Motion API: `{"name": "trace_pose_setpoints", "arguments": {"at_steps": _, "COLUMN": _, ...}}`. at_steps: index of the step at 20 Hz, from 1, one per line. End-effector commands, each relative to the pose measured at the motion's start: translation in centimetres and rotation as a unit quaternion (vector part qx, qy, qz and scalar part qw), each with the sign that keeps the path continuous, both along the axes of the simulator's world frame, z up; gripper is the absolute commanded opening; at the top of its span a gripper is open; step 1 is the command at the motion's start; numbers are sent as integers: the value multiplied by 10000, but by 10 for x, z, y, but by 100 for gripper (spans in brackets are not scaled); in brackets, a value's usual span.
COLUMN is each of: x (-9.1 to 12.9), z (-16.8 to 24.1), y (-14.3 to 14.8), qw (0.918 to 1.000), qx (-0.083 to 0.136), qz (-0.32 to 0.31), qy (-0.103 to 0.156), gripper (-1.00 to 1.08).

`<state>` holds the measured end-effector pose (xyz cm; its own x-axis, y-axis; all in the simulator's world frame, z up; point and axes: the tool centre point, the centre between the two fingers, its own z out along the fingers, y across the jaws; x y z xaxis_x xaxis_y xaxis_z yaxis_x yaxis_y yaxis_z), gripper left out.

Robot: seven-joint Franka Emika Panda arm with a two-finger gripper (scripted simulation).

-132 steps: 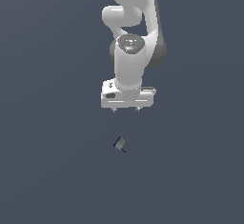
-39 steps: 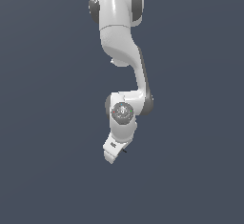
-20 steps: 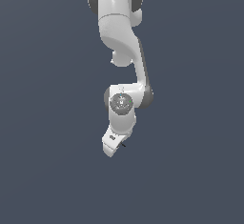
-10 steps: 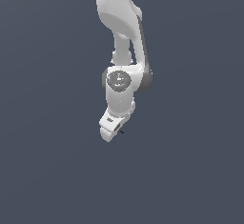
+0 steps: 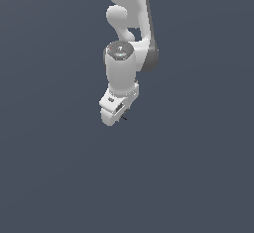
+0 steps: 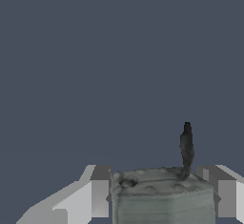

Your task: Pick up the object and move it to a goal position.

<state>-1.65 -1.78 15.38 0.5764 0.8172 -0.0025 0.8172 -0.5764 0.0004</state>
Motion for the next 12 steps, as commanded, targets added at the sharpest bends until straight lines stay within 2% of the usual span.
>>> {"name": "trace_pose_setpoints", "arguments": {"at_steps": 1, "x": -13, "z": 17, "y": -2, "qw": 10000, "qx": -2, "qz": 0, "qy": -3, "gripper": -100}}
{"name": "trace_pose_setpoints", "arguments": {"at_steps": 12, "x": -48, "z": 66, "y": -8, "qw": 10000, "qx": 8, "qz": 0, "qy": -5, "gripper": -100}}
